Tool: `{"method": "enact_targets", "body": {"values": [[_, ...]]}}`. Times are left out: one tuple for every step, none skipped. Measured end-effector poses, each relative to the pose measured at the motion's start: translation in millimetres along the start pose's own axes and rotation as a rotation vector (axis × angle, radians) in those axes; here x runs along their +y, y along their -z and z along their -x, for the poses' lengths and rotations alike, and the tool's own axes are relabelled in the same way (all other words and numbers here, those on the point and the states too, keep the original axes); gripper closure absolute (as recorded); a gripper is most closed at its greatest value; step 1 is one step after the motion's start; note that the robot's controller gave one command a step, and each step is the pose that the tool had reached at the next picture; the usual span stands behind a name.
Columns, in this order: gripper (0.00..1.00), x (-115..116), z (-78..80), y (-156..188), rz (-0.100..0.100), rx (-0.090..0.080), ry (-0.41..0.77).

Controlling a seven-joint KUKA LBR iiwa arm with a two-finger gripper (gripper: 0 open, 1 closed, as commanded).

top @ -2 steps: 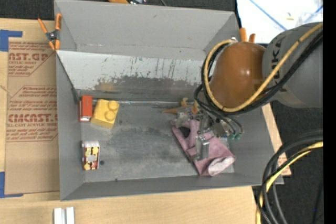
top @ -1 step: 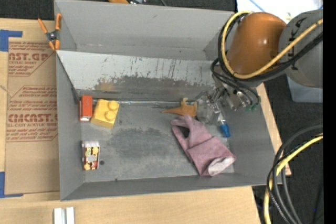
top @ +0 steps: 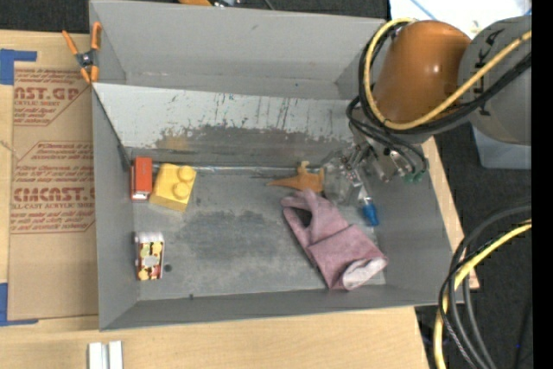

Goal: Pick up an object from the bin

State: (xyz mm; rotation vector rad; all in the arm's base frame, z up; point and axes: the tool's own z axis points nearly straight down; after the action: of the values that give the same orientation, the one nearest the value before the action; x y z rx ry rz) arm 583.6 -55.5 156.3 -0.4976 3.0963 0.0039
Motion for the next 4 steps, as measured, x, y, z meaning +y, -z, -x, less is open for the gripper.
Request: {"method": "enact_targets", "body": {"values": [[1.0,2.6,0.3,-20.0,-0.006,-0.011,0.034],[1.0,48.0,-18.6,-83.8,-0.002,-0.009,0.029],[1.0,27.5,13.3,-86.7,-0.003,-0.006,0.263],[1.0,27.4,13.3,-86.6,-0.003,-0.006,0.264]]}}
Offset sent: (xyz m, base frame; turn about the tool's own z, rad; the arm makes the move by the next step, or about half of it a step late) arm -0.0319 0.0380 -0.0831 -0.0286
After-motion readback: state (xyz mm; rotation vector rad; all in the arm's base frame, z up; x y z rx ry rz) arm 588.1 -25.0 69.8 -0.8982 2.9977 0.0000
